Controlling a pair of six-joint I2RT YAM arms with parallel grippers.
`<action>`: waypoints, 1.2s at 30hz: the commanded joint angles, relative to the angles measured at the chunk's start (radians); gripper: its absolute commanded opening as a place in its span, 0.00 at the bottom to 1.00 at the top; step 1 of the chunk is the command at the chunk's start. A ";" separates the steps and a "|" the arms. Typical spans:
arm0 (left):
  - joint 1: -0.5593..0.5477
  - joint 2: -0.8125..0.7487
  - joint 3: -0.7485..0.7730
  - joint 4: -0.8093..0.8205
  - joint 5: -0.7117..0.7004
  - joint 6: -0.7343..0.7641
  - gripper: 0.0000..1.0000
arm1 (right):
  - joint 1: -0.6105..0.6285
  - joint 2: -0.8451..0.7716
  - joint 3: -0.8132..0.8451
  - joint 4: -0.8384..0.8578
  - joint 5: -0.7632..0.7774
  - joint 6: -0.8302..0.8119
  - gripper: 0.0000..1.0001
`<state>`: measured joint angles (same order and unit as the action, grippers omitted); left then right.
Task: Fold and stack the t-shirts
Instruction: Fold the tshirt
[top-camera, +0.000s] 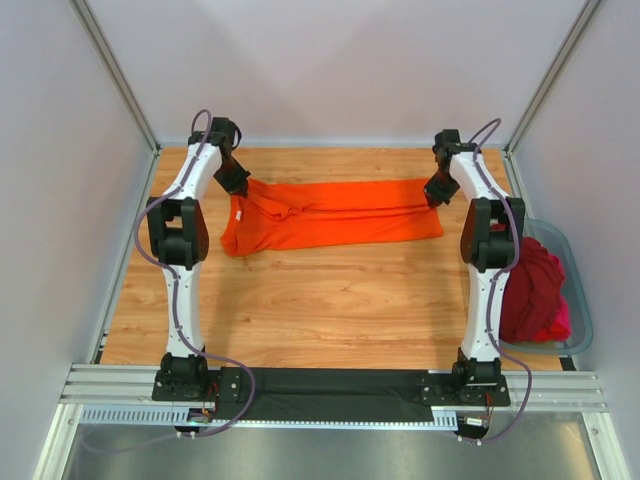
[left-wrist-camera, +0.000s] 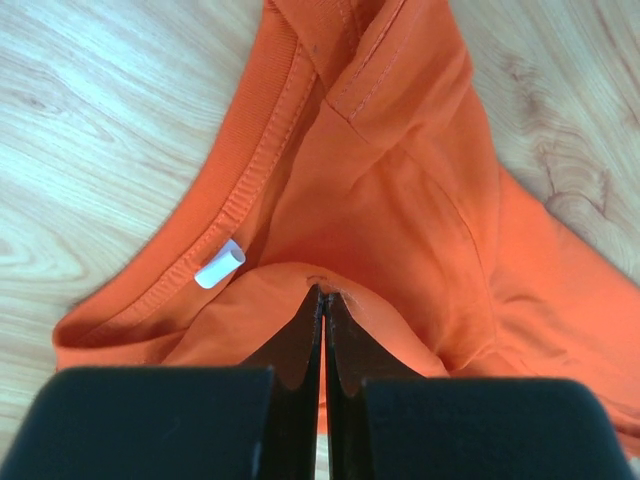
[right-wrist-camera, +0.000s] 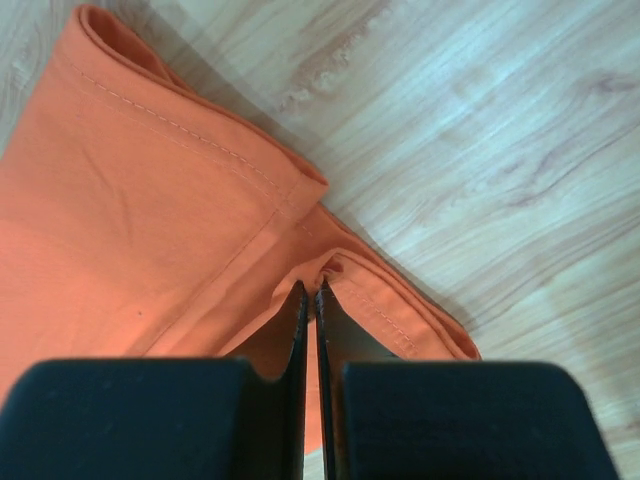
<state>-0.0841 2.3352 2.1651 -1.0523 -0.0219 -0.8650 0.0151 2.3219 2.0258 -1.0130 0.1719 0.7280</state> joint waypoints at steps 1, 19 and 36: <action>0.009 0.015 0.059 -0.008 -0.024 0.011 0.00 | -0.006 0.030 0.051 -0.010 0.018 -0.004 0.00; 0.007 -0.171 0.049 -0.046 0.059 0.144 0.44 | -0.032 -0.105 -0.014 -0.087 -0.057 -0.053 0.29; -0.002 -0.292 -0.472 -0.032 -0.021 0.182 0.41 | -0.020 -0.249 -0.453 0.054 -0.005 -0.053 0.25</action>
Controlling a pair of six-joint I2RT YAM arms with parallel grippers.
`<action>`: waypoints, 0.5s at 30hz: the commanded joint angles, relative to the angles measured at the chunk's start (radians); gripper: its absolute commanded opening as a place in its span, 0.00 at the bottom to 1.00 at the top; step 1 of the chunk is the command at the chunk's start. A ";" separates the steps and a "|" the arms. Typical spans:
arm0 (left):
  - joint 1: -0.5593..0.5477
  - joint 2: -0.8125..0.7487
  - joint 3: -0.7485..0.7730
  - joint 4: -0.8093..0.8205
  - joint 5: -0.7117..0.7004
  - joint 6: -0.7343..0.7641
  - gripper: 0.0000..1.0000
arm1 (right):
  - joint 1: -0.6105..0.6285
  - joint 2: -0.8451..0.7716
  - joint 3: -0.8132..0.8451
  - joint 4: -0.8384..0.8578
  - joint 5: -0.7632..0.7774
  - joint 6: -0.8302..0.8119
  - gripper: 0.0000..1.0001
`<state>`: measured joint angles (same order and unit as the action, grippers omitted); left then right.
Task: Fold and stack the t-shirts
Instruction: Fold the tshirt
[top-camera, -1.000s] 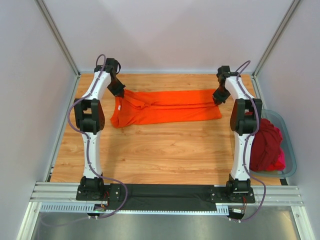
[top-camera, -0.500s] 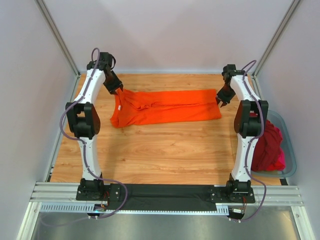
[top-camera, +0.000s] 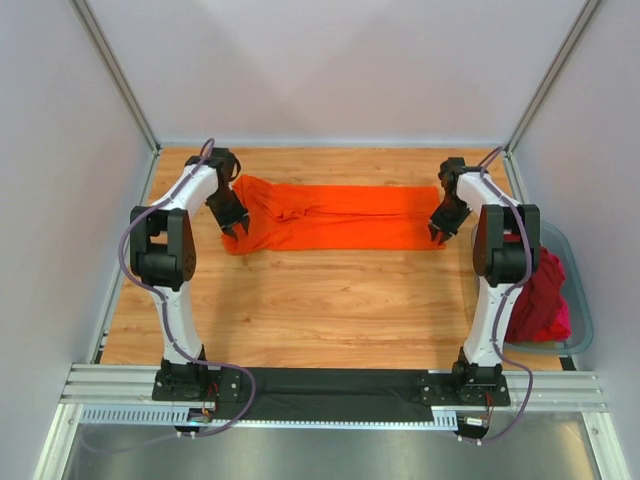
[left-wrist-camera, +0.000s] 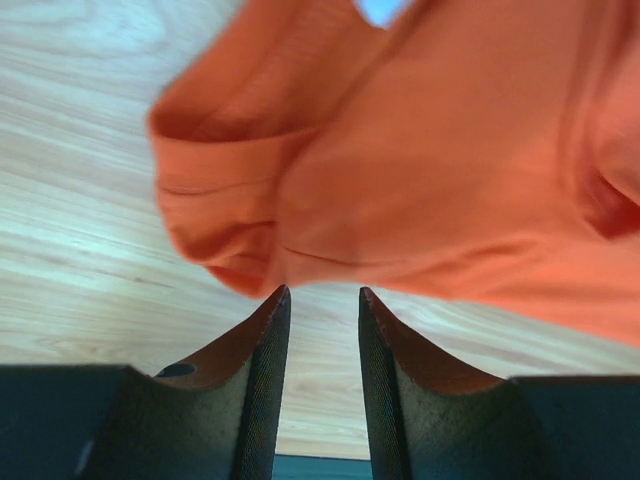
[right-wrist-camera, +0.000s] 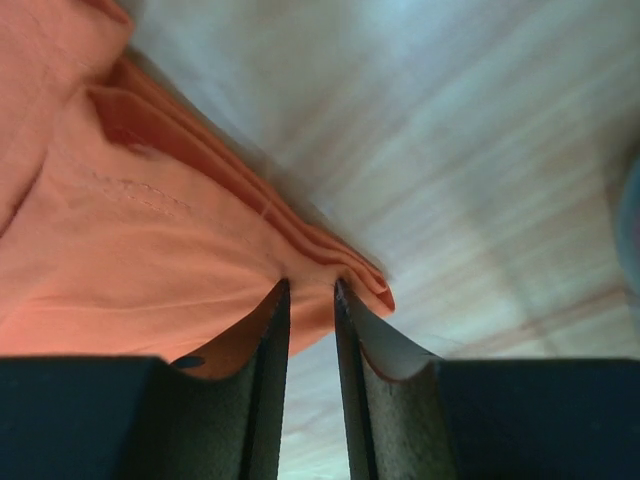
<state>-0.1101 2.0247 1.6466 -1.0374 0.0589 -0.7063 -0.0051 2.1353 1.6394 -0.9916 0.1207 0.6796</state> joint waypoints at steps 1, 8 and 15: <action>0.050 0.031 0.065 -0.061 -0.134 0.025 0.41 | 0.001 -0.101 -0.113 0.034 0.053 -0.008 0.26; 0.102 -0.020 0.199 -0.144 -0.211 0.094 0.41 | 0.036 -0.255 -0.271 -0.019 0.083 0.032 0.28; 0.102 -0.190 -0.185 0.132 0.091 0.056 0.44 | 0.085 -0.291 -0.205 -0.074 0.060 -0.049 0.32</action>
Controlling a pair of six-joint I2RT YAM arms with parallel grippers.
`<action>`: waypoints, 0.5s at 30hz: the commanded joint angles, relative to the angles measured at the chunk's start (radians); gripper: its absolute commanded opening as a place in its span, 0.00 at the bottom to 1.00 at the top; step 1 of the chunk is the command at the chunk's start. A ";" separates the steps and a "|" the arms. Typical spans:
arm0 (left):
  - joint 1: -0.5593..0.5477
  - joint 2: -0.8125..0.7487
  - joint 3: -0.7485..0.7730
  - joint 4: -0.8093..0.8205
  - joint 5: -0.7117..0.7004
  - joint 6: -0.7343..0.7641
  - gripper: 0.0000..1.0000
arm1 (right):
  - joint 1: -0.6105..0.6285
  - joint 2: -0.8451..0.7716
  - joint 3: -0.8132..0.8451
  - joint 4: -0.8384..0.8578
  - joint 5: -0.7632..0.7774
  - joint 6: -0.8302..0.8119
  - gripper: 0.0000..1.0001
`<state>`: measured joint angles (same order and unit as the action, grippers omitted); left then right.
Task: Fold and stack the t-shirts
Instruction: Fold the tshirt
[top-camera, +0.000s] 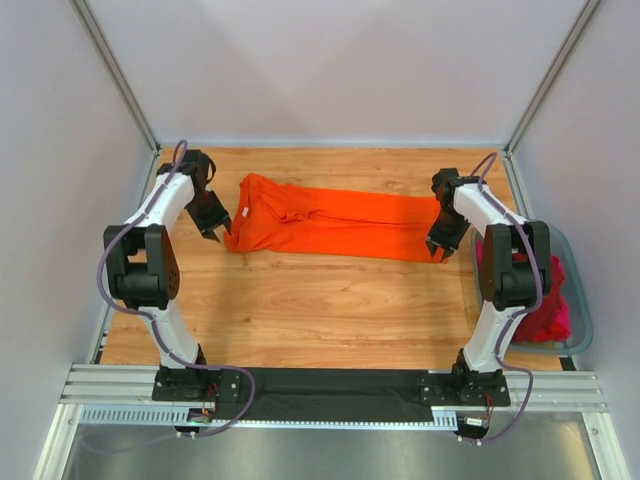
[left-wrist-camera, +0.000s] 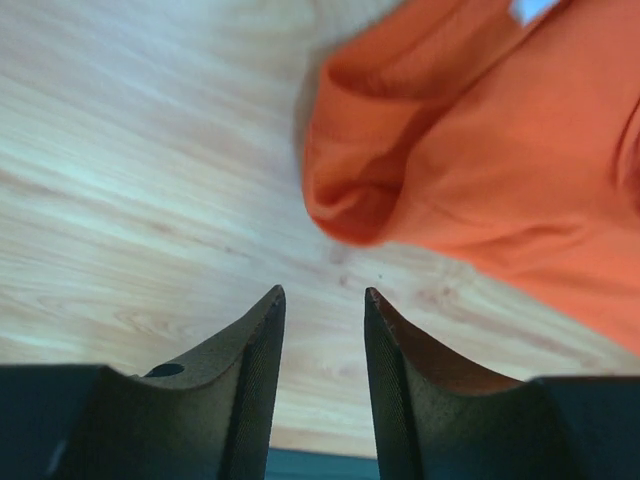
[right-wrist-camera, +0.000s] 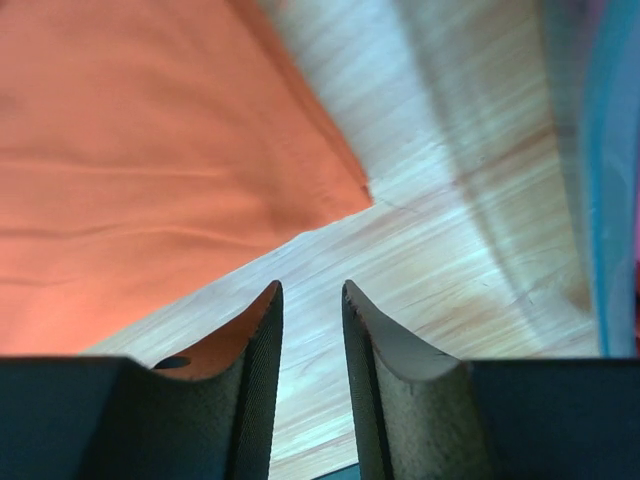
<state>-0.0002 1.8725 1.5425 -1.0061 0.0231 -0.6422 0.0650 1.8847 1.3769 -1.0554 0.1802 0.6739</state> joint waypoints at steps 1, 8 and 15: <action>-0.007 -0.023 -0.084 0.104 0.136 -0.011 0.45 | 0.024 -0.039 0.083 -0.029 -0.002 -0.068 0.32; -0.007 0.172 0.065 0.049 0.098 -0.014 0.46 | 0.035 -0.073 0.208 -0.083 -0.076 -0.115 0.33; -0.007 0.218 0.079 0.037 -0.011 -0.053 0.47 | 0.071 0.002 0.297 0.093 -0.292 -0.213 0.35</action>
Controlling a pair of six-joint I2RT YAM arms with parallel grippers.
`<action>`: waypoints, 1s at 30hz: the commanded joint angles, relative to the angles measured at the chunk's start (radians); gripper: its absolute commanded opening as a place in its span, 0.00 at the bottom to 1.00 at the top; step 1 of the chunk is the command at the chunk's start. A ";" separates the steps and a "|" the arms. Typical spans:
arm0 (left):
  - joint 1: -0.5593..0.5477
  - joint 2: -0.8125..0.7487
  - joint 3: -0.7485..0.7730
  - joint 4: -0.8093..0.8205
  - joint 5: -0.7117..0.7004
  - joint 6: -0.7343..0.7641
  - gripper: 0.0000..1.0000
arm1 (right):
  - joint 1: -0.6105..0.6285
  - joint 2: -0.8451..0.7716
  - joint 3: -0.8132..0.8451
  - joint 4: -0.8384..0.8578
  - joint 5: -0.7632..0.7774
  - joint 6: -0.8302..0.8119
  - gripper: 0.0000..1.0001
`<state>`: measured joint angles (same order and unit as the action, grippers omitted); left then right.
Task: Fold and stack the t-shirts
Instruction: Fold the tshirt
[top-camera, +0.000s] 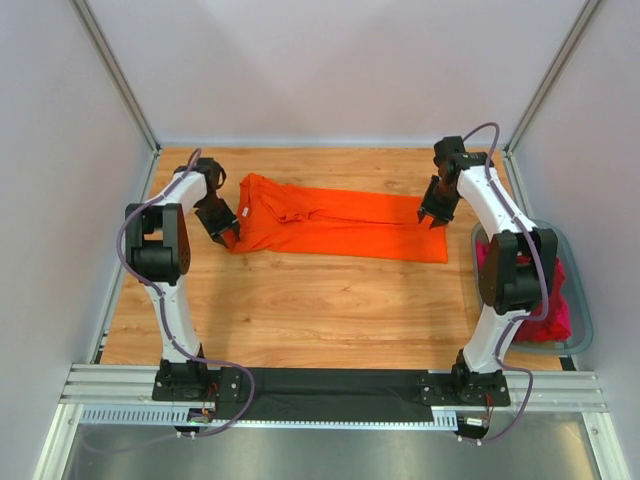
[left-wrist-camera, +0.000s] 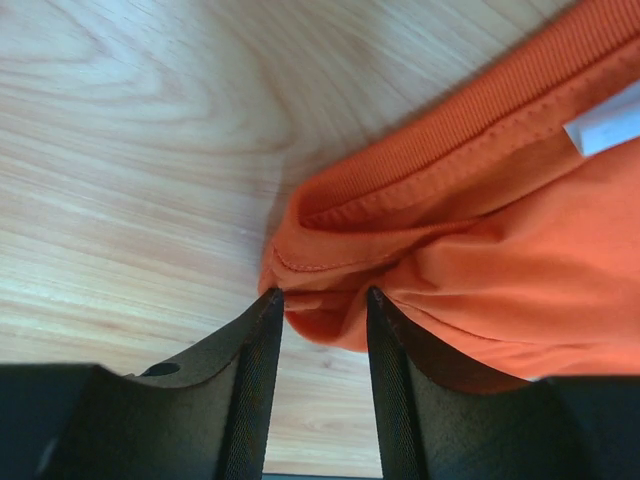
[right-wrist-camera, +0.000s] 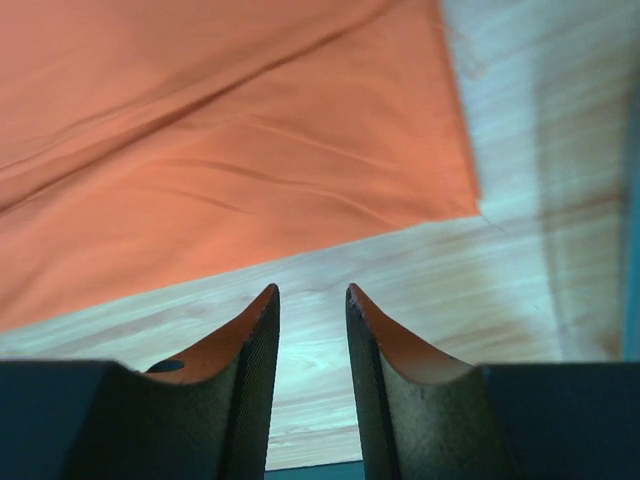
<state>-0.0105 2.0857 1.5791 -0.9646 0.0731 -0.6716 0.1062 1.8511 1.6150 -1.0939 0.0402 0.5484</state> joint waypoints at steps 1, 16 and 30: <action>0.027 0.028 0.062 -0.025 -0.064 -0.028 0.47 | 0.050 0.052 0.090 0.158 -0.190 -0.102 0.35; 0.124 0.241 0.508 -0.193 -0.119 0.064 0.46 | 0.304 0.418 0.566 0.244 -0.309 -0.171 0.39; -0.060 0.097 0.429 -0.011 0.194 -0.150 0.44 | 0.380 0.317 0.413 0.253 -0.123 -0.091 0.37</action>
<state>0.0177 2.2009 2.0533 -1.0428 0.1390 -0.7189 0.5095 2.2658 2.0705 -0.8394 -0.1547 0.4423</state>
